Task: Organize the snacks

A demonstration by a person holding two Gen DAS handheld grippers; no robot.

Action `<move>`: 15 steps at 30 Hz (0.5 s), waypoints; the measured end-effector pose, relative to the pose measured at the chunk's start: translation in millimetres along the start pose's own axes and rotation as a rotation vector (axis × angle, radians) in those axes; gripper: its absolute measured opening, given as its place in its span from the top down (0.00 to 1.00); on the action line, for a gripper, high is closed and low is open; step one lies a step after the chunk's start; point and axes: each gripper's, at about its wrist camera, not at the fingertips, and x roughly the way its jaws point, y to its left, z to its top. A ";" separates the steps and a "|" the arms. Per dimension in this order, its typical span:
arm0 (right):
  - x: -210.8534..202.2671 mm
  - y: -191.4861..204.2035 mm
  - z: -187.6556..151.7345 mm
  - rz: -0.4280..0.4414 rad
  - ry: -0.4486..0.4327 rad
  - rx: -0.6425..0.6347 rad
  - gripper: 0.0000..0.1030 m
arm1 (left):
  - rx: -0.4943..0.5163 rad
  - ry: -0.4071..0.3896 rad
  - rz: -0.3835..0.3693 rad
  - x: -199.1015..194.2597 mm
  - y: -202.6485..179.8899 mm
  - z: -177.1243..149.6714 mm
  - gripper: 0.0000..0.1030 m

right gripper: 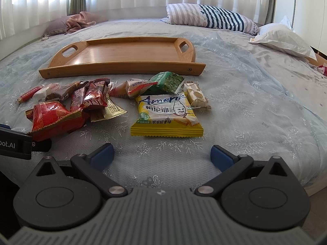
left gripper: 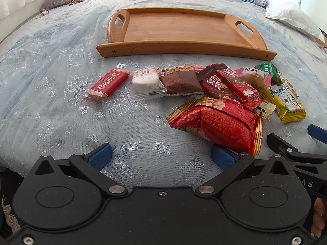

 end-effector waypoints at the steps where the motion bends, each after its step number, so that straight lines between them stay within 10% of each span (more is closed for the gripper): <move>1: -0.9 -0.7 0.1 -0.001 0.000 0.001 0.00 | 0.000 0.000 0.000 0.1 0.1 0.1 0.00; 15: -1.8 2.4 -1.2 -0.008 -0.003 0.000 0.00 | 0.000 0.002 0.000 0.3 0.0 -0.2 0.00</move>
